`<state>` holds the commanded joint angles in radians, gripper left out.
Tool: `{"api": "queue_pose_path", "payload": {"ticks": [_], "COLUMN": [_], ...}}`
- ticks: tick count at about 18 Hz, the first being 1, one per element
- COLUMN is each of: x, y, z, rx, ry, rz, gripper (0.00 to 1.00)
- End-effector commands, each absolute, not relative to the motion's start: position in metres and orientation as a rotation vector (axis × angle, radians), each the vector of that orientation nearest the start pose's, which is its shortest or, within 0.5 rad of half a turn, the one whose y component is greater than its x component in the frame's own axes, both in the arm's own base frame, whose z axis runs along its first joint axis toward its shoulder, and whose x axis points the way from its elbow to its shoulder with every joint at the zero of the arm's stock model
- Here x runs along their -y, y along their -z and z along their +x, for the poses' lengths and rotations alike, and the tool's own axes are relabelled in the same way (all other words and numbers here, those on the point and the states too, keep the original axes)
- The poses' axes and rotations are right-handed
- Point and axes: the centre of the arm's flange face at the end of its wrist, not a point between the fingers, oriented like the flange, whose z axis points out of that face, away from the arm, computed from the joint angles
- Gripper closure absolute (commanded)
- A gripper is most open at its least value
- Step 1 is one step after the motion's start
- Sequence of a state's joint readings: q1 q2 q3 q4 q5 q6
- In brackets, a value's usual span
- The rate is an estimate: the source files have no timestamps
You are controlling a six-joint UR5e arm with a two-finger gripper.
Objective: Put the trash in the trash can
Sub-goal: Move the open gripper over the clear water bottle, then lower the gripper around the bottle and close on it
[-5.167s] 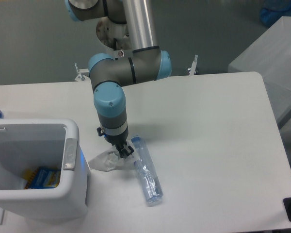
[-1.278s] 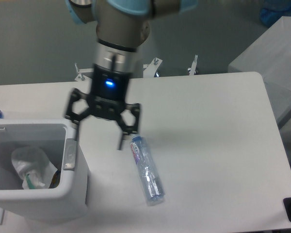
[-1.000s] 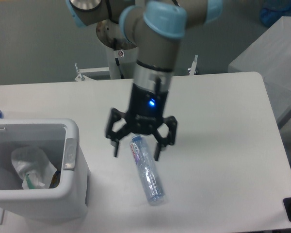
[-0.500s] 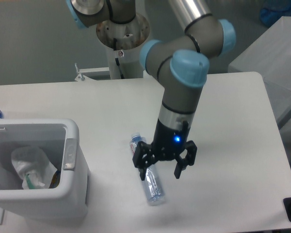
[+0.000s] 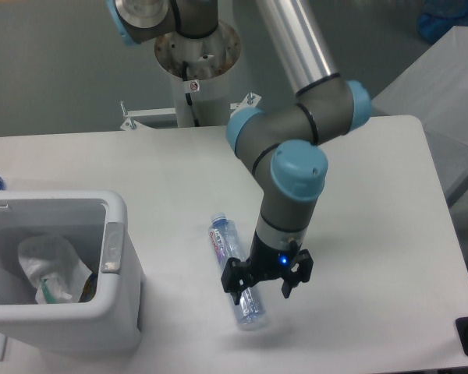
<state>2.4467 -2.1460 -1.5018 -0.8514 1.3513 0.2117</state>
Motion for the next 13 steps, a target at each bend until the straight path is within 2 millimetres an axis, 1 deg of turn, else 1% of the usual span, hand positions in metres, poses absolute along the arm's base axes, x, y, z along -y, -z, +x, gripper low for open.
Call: {"api": "queue_pose_path", "payload": {"ticks": [6, 8, 10, 12, 13], "x": [-0.568, -0.568, -0.573, -0.576, -0.578], "y": [-0.233, -0.223, -0.214, -0.213, -0.208], "z": [-0.432, -0.432, -0.427, -0.423, -0.421], "rx": [0.878, 0.880, 0.872, 0.864, 0.859], "ry": [0.127, 0.137, 0.132, 0.124, 0.129], "rz": [-2.734, -2.748, -2.769, -2.777, -2.786], "gripper": [0.00, 0.00, 0.00, 0.00, 0.00]}}
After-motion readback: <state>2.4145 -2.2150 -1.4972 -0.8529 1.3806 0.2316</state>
